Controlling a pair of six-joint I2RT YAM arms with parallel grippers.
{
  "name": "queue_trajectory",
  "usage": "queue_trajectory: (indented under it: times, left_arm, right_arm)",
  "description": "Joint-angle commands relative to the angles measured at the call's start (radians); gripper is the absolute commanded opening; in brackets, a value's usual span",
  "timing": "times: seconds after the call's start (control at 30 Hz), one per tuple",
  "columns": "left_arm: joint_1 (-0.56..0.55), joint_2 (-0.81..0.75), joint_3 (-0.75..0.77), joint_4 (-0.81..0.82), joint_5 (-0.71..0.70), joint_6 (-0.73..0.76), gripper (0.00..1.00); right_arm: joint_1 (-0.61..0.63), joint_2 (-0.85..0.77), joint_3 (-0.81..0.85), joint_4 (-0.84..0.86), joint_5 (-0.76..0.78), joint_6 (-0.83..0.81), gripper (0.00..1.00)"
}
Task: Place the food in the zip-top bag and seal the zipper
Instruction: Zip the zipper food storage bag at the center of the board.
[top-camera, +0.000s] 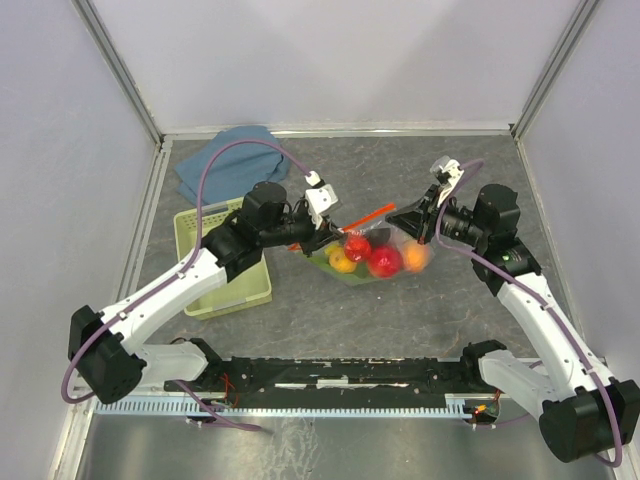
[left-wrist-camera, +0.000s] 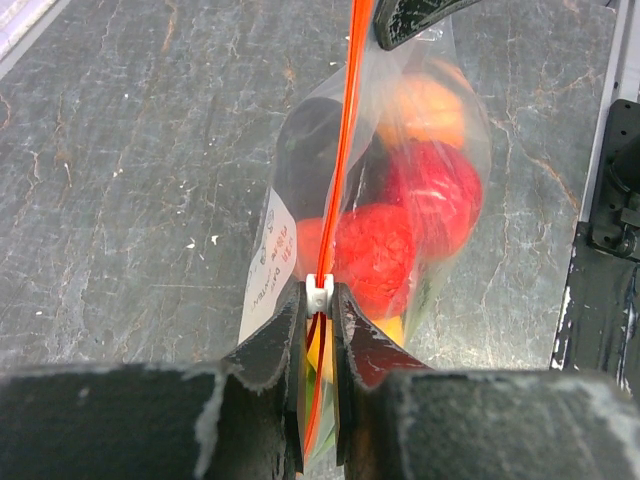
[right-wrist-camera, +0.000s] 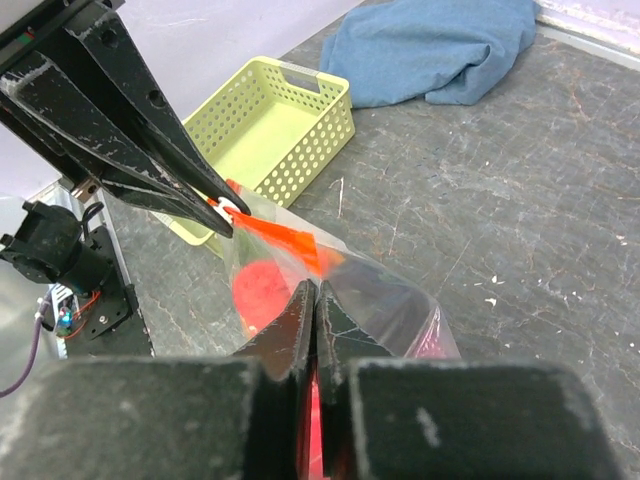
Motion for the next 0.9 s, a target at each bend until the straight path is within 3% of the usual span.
queue_trajectory:
  times: [0.0,0.2,0.43,0.67,0.87]
  left_arm:
    - [0.014,0.021,0.11,-0.099,0.051,0.014,0.03]
    - [-0.011,0.045,0.186,-0.148,0.129,0.04,0.03]
    - [-0.017,0.056,0.205,-0.169,0.203,0.063,0.03]
    - [-0.022,0.08,0.202,-0.18,0.21,0.075,0.03]
    - [-0.022,0.094,0.208,-0.173,0.22,0.069,0.03]
  right_arm:
    - [-0.024,-0.009,0.035,0.032,-0.037,0.008,0.17]
    - [-0.023,-0.059,-0.006,0.095,-0.088,-0.007,0.62]
    - [0.043,-0.005,0.024,0.103,-0.204,-0.088,0.86]
    - [0.155,0.1,0.112,-0.113,-0.179,-0.303,0.88]
    - [0.189,0.154,0.149,-0.244,-0.175,-0.386,0.81]
